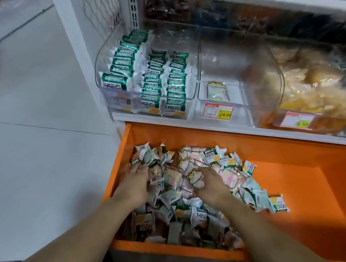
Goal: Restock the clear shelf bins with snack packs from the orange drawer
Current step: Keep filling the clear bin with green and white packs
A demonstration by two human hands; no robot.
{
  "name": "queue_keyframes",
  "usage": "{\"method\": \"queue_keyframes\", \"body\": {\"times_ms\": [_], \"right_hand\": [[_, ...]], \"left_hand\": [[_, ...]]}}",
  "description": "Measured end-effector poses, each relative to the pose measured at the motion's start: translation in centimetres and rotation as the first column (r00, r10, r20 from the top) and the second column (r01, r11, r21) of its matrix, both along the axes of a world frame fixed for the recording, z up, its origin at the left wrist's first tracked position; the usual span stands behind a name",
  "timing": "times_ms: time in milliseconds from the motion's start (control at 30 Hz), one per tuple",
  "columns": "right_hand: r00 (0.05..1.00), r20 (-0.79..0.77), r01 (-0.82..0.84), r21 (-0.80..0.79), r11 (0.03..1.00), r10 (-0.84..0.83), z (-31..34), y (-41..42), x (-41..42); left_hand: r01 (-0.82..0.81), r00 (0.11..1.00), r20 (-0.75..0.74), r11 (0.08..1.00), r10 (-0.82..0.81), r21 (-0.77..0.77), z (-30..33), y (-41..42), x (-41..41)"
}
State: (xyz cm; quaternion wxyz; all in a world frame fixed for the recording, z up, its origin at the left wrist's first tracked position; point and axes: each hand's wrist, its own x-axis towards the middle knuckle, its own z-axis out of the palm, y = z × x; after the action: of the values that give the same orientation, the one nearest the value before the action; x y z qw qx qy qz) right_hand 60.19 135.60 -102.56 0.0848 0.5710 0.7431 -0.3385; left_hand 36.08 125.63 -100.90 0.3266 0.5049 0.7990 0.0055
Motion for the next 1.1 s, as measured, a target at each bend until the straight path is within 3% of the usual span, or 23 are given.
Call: {"method": "queue_keyframes", "body": {"times_ms": [100, 200, 367, 467, 600, 667, 800, 933, 1100], "right_hand": [[0.997, 0.056, 0.046, 0.048, 0.998, -0.049, -2.2, 1.4, 0.0], [0.989, -0.009, 0.151, 0.012, 0.989, -0.151, -4.1, 2.3, 0.1], [0.932, -0.157, 0.352, 0.170, 0.920, -0.327, -5.5, 4.4, 0.3], [0.947, -0.109, 0.320, 0.267, 0.909, -0.301, -5.7, 6.7, 0.7], [0.984, 0.017, 0.167, 0.266, 0.949, -0.178, -6.2, 9.1, 1.6], [0.987, 0.004, 0.157, 0.256, 0.954, -0.163, -6.7, 9.4, 1.9], [0.992, -0.012, 0.124, 0.392, 0.912, -0.129, -6.9, 9.4, 2.1], [0.979, -0.102, 0.199, 0.353, 0.914, -0.174, -5.7, 9.0, 1.5], [0.913, -0.343, 0.279, 0.136, 0.951, -0.219, -1.4, 7.8, 0.3]], "left_hand": [[-0.076, 0.995, -0.075, 0.990, 0.067, -0.120, -3.2, 0.9, -0.3], [-0.087, 0.982, -0.180, 0.985, 0.060, -0.147, -5.1, 1.2, -0.9], [-0.062, 0.974, -0.219, 0.997, 0.051, -0.045, -5.3, 1.7, -1.4], [-0.175, 0.983, -0.040, 0.982, 0.177, 0.066, -5.3, 1.9, -1.0], [-0.336, 0.917, 0.276, 0.931, 0.288, 0.142, -5.1, 2.3, -0.6], [-0.383, 0.878, 0.364, 0.912, 0.310, 0.147, -5.2, 2.3, -0.6], [-0.451, 0.817, 0.464, 0.881, 0.343, 0.142, -5.4, 2.5, -0.7], [-0.529, 0.732, 0.562, 0.841, 0.385, 0.114, -4.4, 2.8, -0.2], [-0.664, 0.492, 0.736, 0.747, 0.465, -0.028, -2.7, 2.6, 1.0]]}}
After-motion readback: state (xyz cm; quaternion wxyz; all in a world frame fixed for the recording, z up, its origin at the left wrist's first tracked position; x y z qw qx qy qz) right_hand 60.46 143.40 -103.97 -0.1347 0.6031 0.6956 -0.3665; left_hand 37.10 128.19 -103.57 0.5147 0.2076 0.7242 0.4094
